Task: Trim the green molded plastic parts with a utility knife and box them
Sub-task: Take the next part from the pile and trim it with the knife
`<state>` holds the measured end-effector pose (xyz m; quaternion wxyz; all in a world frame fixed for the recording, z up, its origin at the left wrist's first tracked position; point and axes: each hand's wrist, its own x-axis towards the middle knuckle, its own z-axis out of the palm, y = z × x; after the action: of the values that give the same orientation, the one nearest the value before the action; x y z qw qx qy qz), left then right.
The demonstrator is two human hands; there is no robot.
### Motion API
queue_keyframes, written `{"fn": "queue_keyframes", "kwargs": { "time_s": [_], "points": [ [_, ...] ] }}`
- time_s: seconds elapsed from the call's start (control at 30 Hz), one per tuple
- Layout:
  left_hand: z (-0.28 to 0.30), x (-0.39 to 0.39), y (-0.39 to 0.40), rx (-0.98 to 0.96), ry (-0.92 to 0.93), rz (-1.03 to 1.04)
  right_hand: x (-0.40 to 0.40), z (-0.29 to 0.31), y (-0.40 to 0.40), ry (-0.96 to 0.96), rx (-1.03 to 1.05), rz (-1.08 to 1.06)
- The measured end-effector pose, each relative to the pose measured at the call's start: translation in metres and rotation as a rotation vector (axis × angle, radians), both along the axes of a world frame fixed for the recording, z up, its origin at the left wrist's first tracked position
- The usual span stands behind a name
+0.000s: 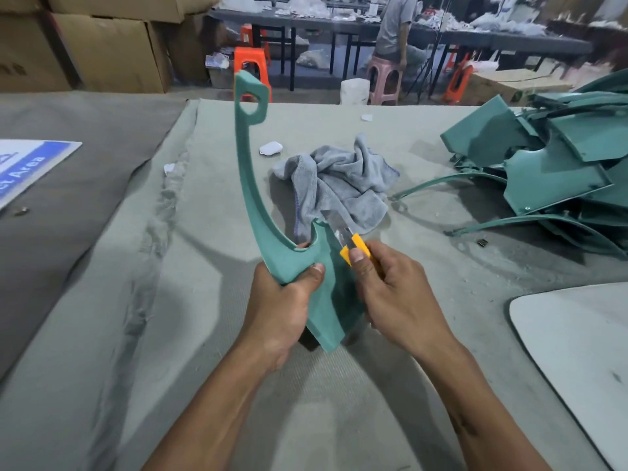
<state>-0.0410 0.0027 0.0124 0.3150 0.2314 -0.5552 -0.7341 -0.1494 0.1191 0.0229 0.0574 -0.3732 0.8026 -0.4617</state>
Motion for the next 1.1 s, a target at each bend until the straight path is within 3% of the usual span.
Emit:
{"fn": "queue_keyframes", "kwargs": {
  "time_s": [0.13,0.3,0.67,1.1],
  "points": [
    [-0.001,0.001,-0.001,-0.025,-0.020,0.017,-0.007,-0.001,0.003,0.031,-0.029,-0.122],
    [0.001,0.002,-0.003,-0.053,-0.064,0.055,0.001,0.011,0.010,0.124,-0.099,0.164],
    [0.001,0.006,-0.007,-0.029,-0.127,-0.019,-0.018,0.005,0.021,0.194,-0.048,0.190],
    [0.003,0.008,-0.007,-0.038,-0.112,-0.059,-0.015,0.004,0.018,0.298,-0.049,0.039]
  ]
}}
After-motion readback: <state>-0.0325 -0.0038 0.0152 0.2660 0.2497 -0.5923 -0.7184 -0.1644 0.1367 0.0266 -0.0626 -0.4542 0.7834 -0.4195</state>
